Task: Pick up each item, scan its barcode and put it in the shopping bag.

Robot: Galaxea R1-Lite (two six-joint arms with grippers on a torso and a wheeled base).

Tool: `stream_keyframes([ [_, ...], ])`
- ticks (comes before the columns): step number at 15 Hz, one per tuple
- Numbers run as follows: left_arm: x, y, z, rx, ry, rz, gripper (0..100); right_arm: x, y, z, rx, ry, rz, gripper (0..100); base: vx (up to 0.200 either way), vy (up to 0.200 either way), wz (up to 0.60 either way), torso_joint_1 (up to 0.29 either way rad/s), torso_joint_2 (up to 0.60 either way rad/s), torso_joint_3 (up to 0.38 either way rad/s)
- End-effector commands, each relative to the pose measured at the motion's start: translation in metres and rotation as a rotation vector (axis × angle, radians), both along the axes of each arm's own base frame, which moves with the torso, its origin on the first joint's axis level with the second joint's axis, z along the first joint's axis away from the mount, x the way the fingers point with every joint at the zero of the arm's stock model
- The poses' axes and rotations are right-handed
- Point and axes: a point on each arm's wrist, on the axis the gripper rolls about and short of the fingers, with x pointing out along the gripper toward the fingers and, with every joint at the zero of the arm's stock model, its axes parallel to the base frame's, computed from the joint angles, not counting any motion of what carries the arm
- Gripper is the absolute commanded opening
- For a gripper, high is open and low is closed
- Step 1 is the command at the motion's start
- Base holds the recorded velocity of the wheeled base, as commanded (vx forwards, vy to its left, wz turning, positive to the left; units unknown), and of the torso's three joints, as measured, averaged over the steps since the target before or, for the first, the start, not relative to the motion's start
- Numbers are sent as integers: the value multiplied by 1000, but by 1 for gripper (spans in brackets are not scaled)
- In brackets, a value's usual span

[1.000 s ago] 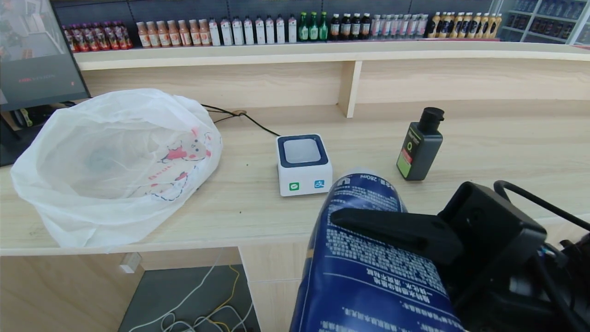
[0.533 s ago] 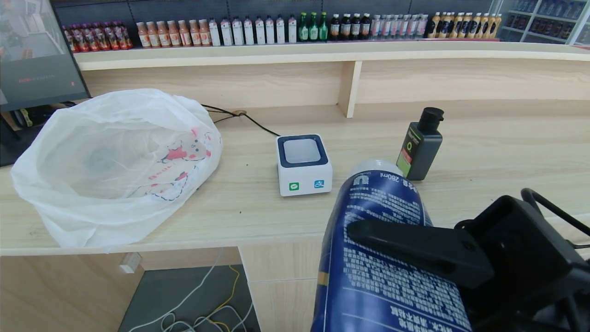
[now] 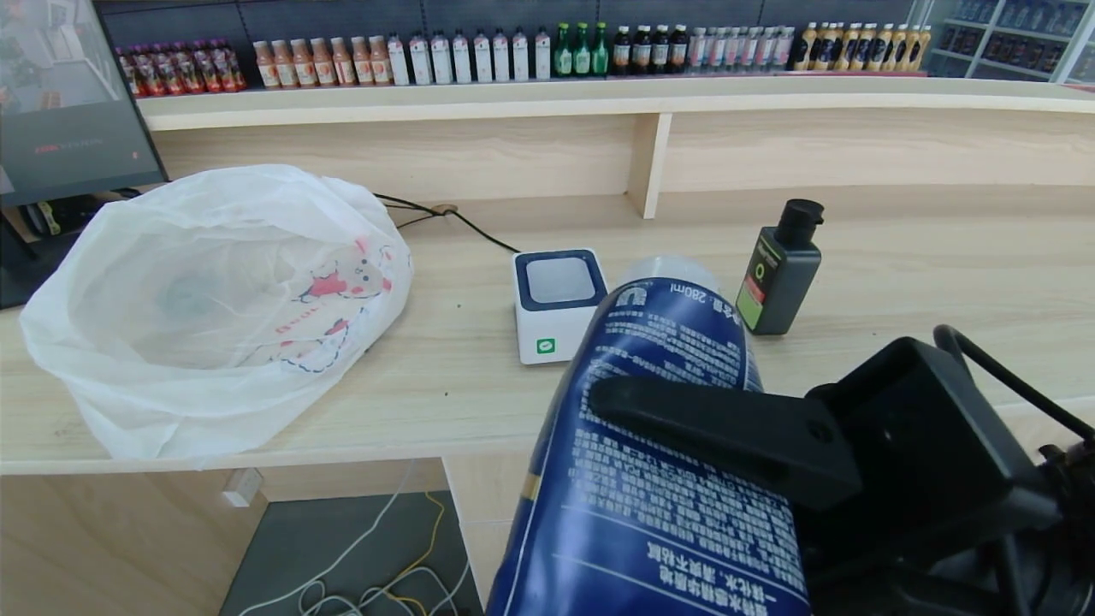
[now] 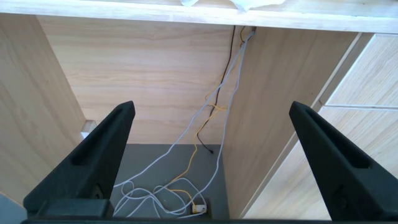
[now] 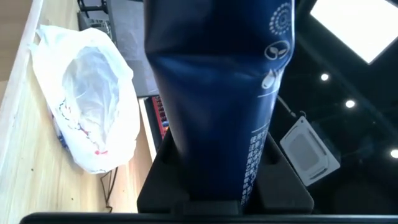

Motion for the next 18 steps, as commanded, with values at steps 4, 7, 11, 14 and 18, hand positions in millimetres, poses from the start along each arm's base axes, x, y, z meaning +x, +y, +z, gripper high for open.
stream_keyframes([
  [4, 0, 0, 0, 0, 0, 0, 100, 9, 19, -4, 10, -57, -7, 0, 0, 0, 0, 0, 0, 0],
  [7, 0, 0, 0, 0, 0, 0, 100, 10, 20, 1, 25, -100, -23, 0, 0, 0, 0, 0, 0, 0],
  [11, 0, 0, 0, 0, 0, 0, 100, 10, 17, 3, 29, -136, -44, 0, 0, 0, 0, 0, 0, 0],
  [14, 0, 0, 0, 0, 0, 0, 100, 9, 17, 3, 27, -137, -45, 0, 0, 0, 0, 0, 0, 0],
  [18, 0, 0, 0, 0, 0, 0, 100, 8, 13, 4, 29, -153, -56, 0, 0, 0, 0, 0, 0, 0],
])
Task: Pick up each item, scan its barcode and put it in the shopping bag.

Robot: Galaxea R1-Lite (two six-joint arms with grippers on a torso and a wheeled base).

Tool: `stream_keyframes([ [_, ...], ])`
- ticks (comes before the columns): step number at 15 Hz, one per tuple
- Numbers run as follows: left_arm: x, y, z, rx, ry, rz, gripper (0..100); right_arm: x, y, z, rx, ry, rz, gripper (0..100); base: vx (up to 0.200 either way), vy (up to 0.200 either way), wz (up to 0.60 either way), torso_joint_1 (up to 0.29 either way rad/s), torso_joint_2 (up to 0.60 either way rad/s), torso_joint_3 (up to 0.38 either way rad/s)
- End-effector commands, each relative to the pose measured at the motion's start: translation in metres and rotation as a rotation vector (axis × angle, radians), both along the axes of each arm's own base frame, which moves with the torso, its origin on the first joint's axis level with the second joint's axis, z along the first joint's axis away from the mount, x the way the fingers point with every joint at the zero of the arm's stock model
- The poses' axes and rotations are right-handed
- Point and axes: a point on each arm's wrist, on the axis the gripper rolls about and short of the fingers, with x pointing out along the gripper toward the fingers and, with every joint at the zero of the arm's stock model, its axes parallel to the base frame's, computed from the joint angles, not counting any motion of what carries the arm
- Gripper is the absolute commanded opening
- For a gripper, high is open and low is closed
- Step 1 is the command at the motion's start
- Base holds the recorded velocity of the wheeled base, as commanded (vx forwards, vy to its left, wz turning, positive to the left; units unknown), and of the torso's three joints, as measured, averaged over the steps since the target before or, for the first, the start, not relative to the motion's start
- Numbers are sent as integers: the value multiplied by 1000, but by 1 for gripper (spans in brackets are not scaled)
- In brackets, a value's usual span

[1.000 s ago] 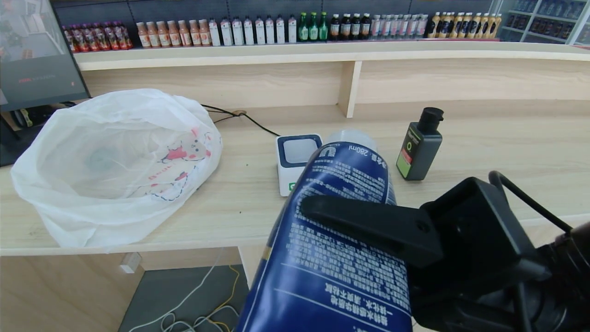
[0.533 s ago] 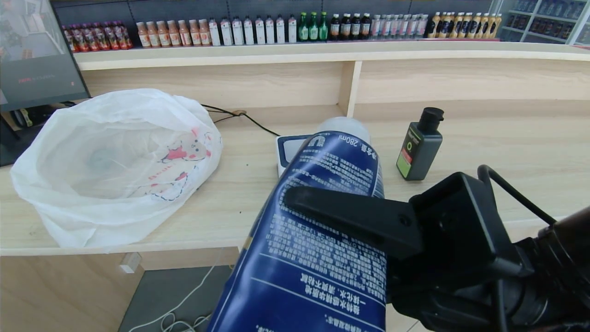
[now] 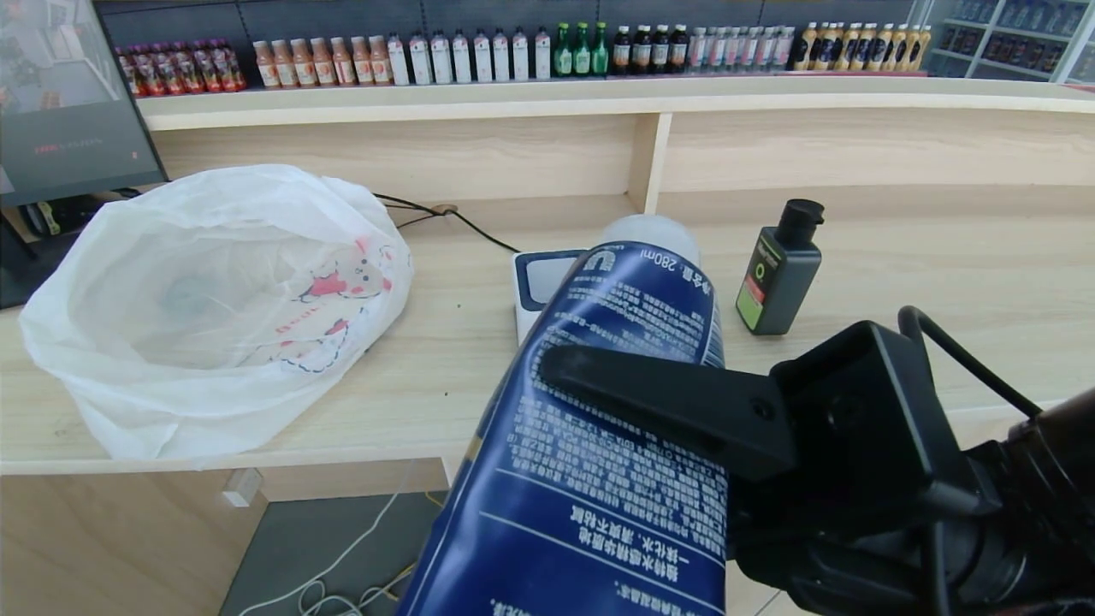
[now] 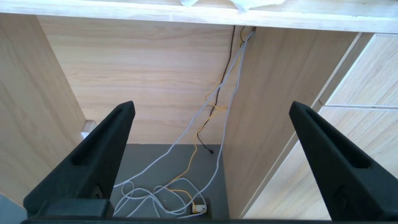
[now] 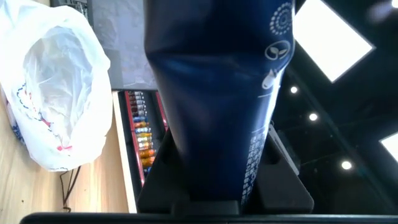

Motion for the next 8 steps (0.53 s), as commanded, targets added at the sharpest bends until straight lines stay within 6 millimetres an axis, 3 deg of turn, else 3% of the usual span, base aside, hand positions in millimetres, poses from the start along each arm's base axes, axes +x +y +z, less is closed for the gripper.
stream_keyframes([
  [1, 0, 0, 0, 0, 0, -2, 100, -2, -3, 0, 0, 0, 0, 0, 0, 0, 0, 0, 0, 0],
  [8, 0, 0, 0, 0, 0, 0, 100, -6, -9, 0, 0, 10, 3, 0, 0, 0, 0, 0, 0, 0],
])
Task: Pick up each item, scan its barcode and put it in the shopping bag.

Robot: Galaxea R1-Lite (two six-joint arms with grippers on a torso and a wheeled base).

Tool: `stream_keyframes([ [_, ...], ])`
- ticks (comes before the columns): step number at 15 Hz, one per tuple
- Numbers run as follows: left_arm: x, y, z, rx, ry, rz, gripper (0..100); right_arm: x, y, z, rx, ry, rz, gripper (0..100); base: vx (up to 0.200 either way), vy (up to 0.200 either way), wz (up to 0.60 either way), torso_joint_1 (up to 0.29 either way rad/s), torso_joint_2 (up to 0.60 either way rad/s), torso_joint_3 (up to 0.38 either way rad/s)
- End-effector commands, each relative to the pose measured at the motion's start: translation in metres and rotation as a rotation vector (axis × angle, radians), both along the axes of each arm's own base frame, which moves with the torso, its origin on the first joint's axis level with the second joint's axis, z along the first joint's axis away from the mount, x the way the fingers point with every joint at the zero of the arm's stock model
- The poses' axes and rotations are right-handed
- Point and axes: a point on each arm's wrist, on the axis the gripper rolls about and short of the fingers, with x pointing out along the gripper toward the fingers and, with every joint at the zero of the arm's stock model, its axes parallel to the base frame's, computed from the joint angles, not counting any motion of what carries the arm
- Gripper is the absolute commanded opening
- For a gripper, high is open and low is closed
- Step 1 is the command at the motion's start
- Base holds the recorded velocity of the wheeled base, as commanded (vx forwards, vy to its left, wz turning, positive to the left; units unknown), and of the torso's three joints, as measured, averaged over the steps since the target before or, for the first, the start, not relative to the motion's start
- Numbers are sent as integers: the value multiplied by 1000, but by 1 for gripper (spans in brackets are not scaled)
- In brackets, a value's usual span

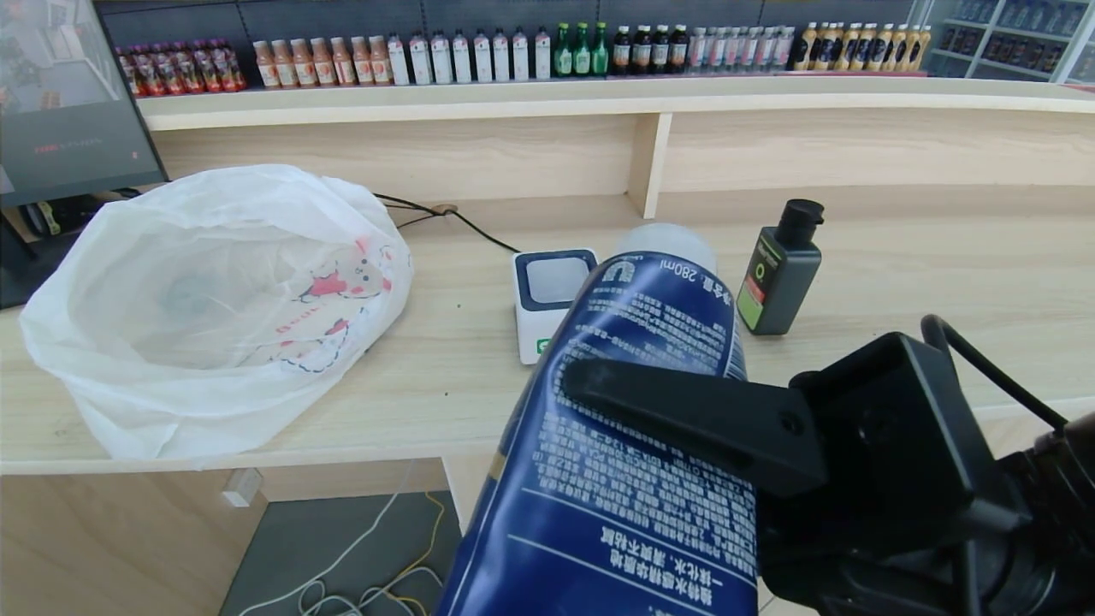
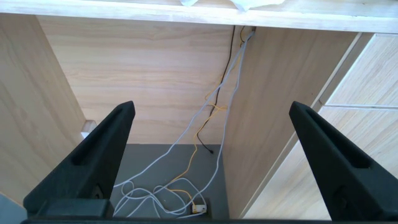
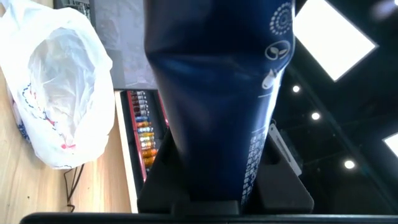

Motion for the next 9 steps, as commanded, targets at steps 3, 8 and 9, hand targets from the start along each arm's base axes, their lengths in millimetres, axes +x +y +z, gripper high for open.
stream_keyframes([
  [3, 0, 0, 0, 0, 0, 0, 100, -4, -7, 0, 3, 46, 20, 0, 0, 0, 0, 0, 0, 0],
  [8, 0, 0, 0, 0, 0, 0, 100, -2, -15, -7, -3, 196, 33, 0, 0, 0, 0, 0, 0, 0],
  [9, 0, 0, 0, 0, 0, 0, 100, -3, -19, -13, -15, 258, 44, 0, 0, 0, 0, 0, 0, 0],
])
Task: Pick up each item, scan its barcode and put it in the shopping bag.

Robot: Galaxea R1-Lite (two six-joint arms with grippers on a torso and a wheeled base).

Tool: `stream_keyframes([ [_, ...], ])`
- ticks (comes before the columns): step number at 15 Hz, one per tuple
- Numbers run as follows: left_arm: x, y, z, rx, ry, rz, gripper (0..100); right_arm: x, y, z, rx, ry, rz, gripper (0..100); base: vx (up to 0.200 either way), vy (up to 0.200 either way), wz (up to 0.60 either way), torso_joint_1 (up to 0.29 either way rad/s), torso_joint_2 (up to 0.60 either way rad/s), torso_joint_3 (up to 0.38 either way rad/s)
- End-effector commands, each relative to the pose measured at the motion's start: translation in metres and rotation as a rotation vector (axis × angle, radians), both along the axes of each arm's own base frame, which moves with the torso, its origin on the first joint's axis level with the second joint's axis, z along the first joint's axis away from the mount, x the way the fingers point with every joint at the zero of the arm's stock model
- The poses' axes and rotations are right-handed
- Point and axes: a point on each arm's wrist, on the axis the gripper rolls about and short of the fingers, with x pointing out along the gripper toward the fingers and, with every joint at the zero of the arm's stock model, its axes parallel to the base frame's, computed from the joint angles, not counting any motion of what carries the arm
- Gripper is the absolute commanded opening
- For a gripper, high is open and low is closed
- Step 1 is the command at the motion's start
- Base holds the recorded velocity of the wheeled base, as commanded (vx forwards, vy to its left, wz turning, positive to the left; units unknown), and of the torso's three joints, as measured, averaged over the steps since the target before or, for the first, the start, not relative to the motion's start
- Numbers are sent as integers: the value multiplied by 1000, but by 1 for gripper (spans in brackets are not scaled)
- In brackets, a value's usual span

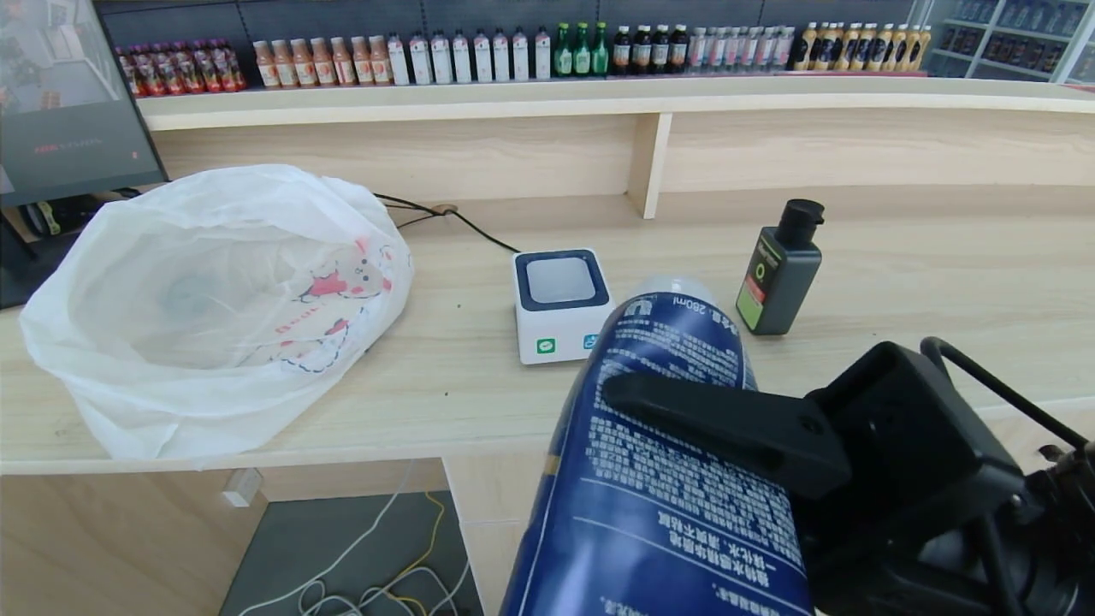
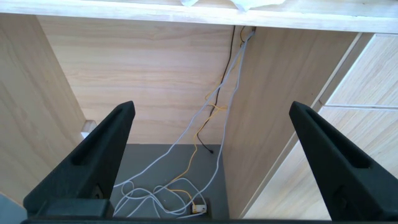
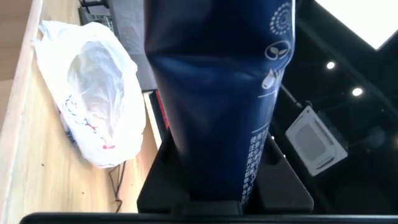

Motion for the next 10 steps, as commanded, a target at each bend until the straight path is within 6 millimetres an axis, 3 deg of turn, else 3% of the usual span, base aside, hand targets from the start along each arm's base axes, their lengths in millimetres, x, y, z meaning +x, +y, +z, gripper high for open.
stream_keyframes([
  [1, 0, 0, 0, 0, 0, 0, 100, -2, -6, -6, -16, 49, 1, 0, 0, 0, 0, 0, 0, 0],
  [2, 0, 0, 0, 0, 0, 0, 100, -6, -12, -23, -47, 204, -3, 0, 0, 0, 0, 0, 0, 0],
  [10, 0, 0, 0, 0, 0, 0, 100, 1, -12, -41, -29, 614, 84, 0, 0, 0, 0, 0, 0, 0],
])
